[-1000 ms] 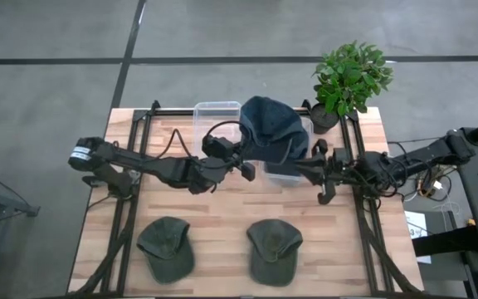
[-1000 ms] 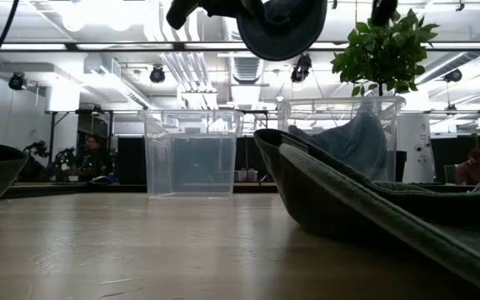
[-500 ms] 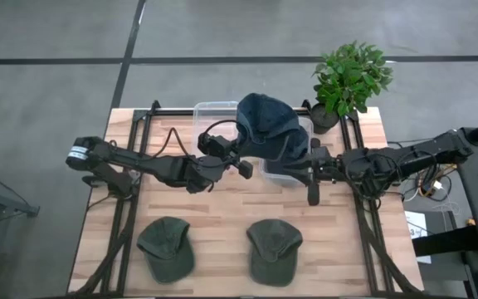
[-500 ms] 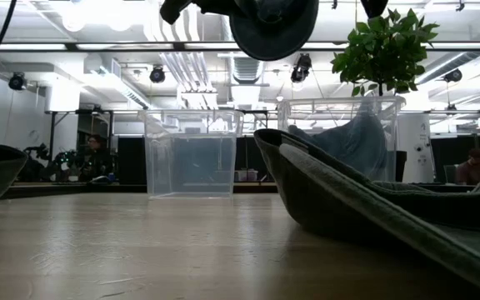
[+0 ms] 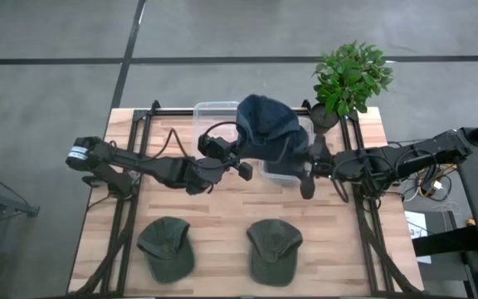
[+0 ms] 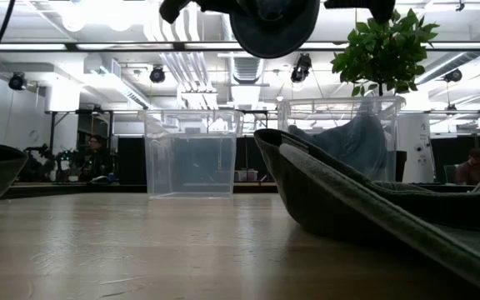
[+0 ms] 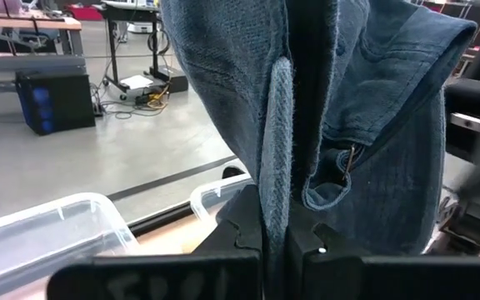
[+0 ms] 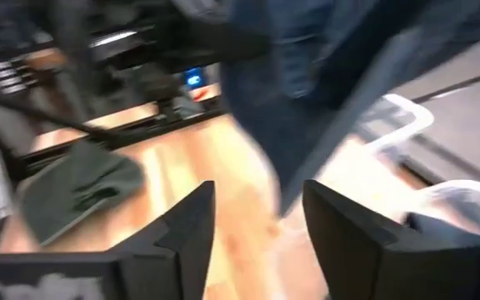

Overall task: Pick & Place hat
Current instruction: Put the blue cap into the right transparent bin, then put the right green cap into the left transparent bin

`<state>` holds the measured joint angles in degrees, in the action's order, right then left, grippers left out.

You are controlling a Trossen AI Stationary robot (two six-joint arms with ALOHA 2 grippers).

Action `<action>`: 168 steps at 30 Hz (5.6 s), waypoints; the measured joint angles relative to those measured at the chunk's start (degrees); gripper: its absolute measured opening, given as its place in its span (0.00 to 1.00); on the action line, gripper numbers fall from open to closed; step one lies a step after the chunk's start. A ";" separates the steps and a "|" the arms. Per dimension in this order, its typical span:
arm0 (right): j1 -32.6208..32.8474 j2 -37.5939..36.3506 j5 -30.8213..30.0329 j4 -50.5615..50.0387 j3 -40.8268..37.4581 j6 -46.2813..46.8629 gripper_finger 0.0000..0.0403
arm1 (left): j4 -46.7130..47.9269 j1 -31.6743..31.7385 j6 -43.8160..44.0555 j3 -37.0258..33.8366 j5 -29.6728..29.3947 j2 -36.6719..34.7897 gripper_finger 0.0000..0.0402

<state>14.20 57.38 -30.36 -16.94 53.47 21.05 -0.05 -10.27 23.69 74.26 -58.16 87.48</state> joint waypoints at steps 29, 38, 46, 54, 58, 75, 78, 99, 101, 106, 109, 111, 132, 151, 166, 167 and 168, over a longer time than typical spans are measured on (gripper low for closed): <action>-4.07 9.24 -9.94 10.43 0.90 1.45 0.45 | -0.05 -1.87 4.92 -0.46 1.00 0.02 0.01; -4.17 10.38 -12.70 10.69 2.83 0.14 0.05 | 1.26 -1.91 5.37 -0.47 1.11 0.02 0.05; -4.04 10.13 -15.43 10.26 3.25 0.20 0.03 | 3.06 -1.89 4.27 -0.48 2.44 0.11 0.10; -4.04 9.21 -19.46 9.57 3.30 2.12 0.03 | 3.16 -2.19 -0.88 -0.48 2.32 -1.01 0.11; -4.04 7.73 -23.58 6.82 3.32 5.41 0.02 | 4.78 -3.27 -6.58 -0.48 2.10 -2.62 0.11; -9.46 2.32 -11.12 -23.92 3.32 46.04 0.03 | 27.57 -5.10 -3.85 -0.48 2.09 -10.43 0.11; -12.63 3.18 -10.01 -24.22 3.32 46.00 0.03 | 29.26 -5.12 -2.00 -0.50 2.15 -10.43 0.11; -18.49 7.72 0.89 -32.20 3.30 51.94 0.03 | 31.08 -5.65 2.13 -4.26 2.15 -10.49 0.11; -18.49 7.72 1.14 -32.20 3.28 52.02 0.03 | 31.10 -5.65 2.11 -4.26 2.13 -10.49 0.11; -18.49 7.88 3.49 -32.18 3.28 51.99 0.05 | 31.15 -5.65 2.06 -4.26 2.13 -10.49 0.11; -18.49 8.12 3.89 -32.18 3.26 51.86 0.10 | 31.19 -5.65 2.00 -4.26 2.13 -10.49 0.11; -18.49 8.28 3.89 -32.18 3.26 51.85 0.13 | 31.39 -5.65 2.00 -4.26 2.13 -10.49 0.11; -18.47 7.14 9.92 -32.24 3.21 52.38 0.26 | 32.14 -5.65 2.02 -4.26 2.13 -10.49 0.11; -12.23 -2.26 12.44 -34.26 3.21 52.22 0.17 | 32.44 -5.61 1.08 -4.26 2.12 -10.49 0.11; 12.43 -2.06 11.37 -33.66 3.21 52.73 0.16 | 40.63 -10.53 7.95 -4.28 17.37 -10.49 0.11; 14.33 -1.69 10.96 -33.63 3.21 53.80 0.16 | 41.60 -11.30 9.41 -4.28 17.47 -10.49 0.11; 16.33 -1.21 10.90 -33.58 3.21 55.00 0.16 | 42.63 -12.06 10.88 -4.28 17.47 -10.49 0.11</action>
<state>30.53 56.17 -19.46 -50.53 56.69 76.05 42.58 -22.33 34.57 69.97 -40.68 76.99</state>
